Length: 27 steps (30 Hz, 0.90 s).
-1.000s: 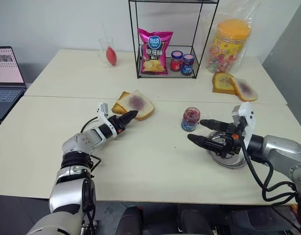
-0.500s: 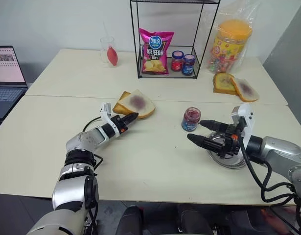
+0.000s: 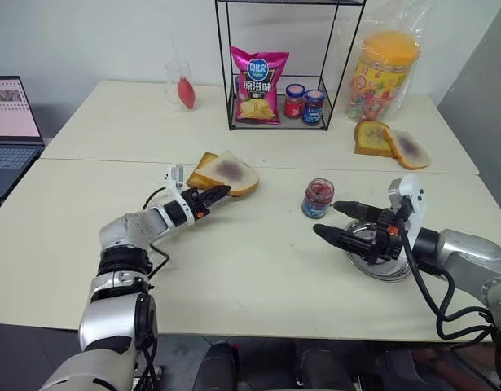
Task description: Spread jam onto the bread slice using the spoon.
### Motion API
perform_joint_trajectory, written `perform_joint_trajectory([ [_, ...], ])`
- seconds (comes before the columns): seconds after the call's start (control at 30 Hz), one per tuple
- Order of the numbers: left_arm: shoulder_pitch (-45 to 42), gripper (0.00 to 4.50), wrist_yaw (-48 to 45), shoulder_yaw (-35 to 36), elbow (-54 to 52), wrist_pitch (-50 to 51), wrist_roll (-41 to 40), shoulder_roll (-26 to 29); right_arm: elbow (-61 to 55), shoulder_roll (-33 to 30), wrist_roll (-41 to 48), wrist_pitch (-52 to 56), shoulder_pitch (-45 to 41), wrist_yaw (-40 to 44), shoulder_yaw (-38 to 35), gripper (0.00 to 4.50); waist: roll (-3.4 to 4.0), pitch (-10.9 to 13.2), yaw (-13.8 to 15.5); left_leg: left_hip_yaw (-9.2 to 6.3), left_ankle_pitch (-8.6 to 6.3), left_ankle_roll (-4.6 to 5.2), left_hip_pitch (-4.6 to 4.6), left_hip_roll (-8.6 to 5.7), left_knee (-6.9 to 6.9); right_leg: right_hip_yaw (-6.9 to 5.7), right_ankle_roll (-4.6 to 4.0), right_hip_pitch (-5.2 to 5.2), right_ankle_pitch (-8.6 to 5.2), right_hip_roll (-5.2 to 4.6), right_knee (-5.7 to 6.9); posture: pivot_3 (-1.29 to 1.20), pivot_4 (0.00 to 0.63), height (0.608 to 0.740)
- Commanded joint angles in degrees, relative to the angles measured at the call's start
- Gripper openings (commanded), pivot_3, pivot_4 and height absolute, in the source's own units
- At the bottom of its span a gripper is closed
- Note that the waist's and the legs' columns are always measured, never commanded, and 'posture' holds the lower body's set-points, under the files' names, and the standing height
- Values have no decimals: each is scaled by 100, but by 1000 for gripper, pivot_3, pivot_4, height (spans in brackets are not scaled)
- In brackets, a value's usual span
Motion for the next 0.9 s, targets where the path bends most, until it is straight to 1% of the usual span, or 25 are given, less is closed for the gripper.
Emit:
perform_joint_trajectory([
  [0.03,517,58,-1023,-1023,-1948,716,-272,771,-174,-266,279,50,12,250,-332,4500,2,-1,-12,0,0,0,-4,1,0,1,-1,-5,0,0,2,0,150,740],
  [0.1,924,58,-1353,-1503,-2736,894,-357,1127,-139,-329,313,45,8,295,-341,4500,7,-3,-27,0,0,0,-1,0,-4,1,-5,-6,-2,-2,2,0,150,740],
  [0.17,1271,58,-1558,-1858,-3288,853,-327,1364,-110,-357,313,33,-1,322,-327,4500,10,-3,-26,1,0,-1,0,0,-4,1,-18,-5,-10,-6,4,0,150,740],
  [0.27,1707,58,-1674,-2473,-3612,394,110,1510,-81,-309,299,16,-56,276,-276,4500,9,-3,-24,-2,0,0,0,1,-1,-3,-23,-7,-13,-4,10,0,150,740],
  [0.33,1792,58,-1663,-2681,-3532,103,350,1497,-91,-273,313,16,-71,231,-257,4500,10,-3,-18,-3,0,0,3,0,2,-3,-24,-7,-14,-3,17,0,150,740],
  [0.5,1486,58,-1294,-2989,-2640,-726,1160,1145,-155,-234,333,32,2,142,-297,4500,10,-3,12,-3,1,2,6,-3,8,-3,-28,-5,-15,-2,23,0,150,740],
  [0.67,1112,58,-1217,-2821,-2055,-796,1260,852,-148,-232,353,26,15,86,-336,4500,10,-3,44,-3,1,2,2,-4,10,-5,-24,-4,-13,-3,20,0,150,740],
  [0.9,1071,58,-1379,-2780,-1869,-960,1358,997,-168,-262,397,32,38,59,-356,4500,10,-4,28,-3,1,2,7,-1,10,-3,-23,-4,-12,0,29,0,150,740],
])
